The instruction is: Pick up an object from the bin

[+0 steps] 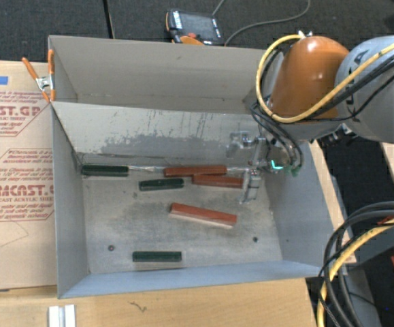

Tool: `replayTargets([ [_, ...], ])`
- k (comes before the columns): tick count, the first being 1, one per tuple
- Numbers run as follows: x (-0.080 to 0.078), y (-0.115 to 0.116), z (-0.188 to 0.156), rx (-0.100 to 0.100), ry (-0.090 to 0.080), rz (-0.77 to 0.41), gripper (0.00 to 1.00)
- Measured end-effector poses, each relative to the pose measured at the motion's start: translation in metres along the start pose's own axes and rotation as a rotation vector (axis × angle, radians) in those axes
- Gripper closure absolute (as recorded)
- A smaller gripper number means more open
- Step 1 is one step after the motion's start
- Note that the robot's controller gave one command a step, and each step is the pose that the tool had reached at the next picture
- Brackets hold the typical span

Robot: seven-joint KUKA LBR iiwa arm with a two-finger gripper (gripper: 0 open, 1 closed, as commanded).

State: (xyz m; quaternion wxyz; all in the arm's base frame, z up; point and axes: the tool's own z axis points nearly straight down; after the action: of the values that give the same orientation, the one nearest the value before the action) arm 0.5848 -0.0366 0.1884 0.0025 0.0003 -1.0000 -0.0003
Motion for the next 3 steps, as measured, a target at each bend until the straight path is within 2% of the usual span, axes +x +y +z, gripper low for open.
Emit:
replayTargets([
  [1,0.056,0.008,0.123,0.000,0.003,-0.040,0.00],
  [2,0.053,0.008,0.119,0.001,-0.005,-0.041,1.00],
  [3,0.057,0.052,-0.009,-0.001,-0.014,-0.056,1.00],
])
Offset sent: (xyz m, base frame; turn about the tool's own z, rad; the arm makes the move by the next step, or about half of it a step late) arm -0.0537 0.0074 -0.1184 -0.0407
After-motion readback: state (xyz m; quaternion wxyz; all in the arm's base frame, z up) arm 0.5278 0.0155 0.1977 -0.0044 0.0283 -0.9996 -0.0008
